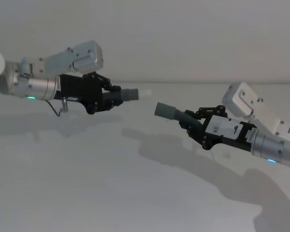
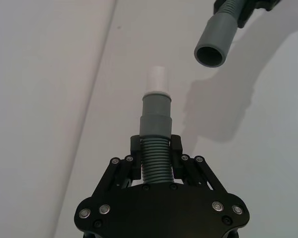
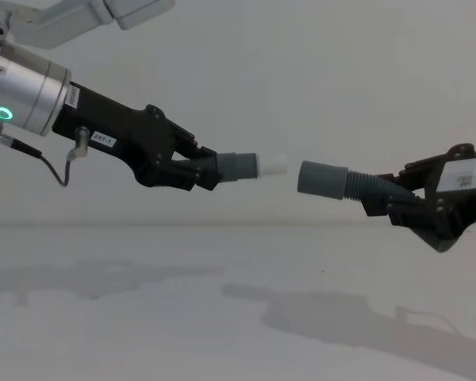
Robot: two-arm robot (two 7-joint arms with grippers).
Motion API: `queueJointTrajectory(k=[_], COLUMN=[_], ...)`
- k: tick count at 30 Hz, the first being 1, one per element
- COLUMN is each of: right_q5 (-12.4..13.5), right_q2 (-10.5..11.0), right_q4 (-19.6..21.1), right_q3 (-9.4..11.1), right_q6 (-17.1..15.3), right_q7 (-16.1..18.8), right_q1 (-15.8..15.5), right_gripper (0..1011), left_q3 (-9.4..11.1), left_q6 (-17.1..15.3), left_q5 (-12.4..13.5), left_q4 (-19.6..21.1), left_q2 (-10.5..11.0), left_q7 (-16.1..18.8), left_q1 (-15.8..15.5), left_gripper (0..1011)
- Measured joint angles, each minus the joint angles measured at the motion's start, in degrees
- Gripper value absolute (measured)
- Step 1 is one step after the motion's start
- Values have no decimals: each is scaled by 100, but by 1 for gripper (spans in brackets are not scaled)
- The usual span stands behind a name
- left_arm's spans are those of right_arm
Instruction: Use both hands to pick up one end of the pipe from the table, align the ends, and insert them.
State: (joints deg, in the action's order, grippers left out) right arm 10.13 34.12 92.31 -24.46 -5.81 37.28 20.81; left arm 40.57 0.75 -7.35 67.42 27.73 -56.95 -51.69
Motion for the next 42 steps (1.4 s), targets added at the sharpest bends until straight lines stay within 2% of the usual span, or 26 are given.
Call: queueJointTrajectory(k=[8, 21, 42], right_q5=[-38, -108, -184], right_q2=[100, 151, 107], right_q4=[45, -7, -204], right_q3=[-70, -224, -420], right_q6=[146, 196, 202], right_q7=[82, 126, 78], right_q1=[18, 107, 322], right_gripper=[265, 266, 265], left_q3=[69, 143, 245], left_q6=[102, 229, 292], left_q5=[-157, -327, -479], left_q4=[-88, -275, -371], left_q2=[64, 74, 81], left_q7=[-388, -708, -872], left_q1=[-112, -236, -302], left_gripper=[329, 329, 329])
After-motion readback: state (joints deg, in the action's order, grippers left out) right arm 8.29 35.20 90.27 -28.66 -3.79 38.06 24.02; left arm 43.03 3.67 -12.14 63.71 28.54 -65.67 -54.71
